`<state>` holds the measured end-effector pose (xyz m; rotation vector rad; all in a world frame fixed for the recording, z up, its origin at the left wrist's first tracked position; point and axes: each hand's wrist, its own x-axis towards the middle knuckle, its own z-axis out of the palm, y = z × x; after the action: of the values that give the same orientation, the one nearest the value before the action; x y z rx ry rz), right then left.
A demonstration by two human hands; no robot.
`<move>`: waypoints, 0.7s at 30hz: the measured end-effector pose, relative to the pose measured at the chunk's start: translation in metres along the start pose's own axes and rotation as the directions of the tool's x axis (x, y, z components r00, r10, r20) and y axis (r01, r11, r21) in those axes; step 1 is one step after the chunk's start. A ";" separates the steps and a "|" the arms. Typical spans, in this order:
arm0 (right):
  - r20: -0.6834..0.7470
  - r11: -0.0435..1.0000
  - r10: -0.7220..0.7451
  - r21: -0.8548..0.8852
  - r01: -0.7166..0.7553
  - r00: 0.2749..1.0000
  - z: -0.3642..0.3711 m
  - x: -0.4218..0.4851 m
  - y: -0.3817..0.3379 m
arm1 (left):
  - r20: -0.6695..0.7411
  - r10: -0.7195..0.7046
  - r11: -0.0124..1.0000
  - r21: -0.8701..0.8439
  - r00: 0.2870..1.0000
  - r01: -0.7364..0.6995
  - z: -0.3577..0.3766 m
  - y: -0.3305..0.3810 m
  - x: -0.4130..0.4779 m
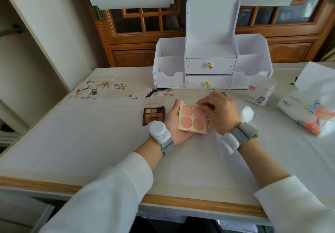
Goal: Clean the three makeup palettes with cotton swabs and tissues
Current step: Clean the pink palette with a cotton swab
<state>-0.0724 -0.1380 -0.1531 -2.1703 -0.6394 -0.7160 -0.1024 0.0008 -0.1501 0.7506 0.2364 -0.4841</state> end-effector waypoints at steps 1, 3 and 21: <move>0.004 1.000 -0.005 -0.002 0.005 1.000 0.000 0.000 0.000 | 0.005 -0.003 1.000 0.001 1.000 0.003 0.000 0.000 0.000; 0.004 1.000 -0.009 0.010 0.009 1.000 0.000 0.000 0.000 | 0.009 -0.004 1.000 0.009 1.000 0.004 -0.001 0.000 0.000; 0.079 0.999 -0.011 0.052 0.006 0.997 -0.003 -0.003 0.000 | 0.053 0.015 1.000 -0.007 0.998 -0.015 -0.012 -0.001 0.009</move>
<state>-0.0752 -0.1416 -0.1534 -2.1584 -0.7010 -0.6138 -0.0957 0.0056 -0.1619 0.7315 0.1827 -0.4879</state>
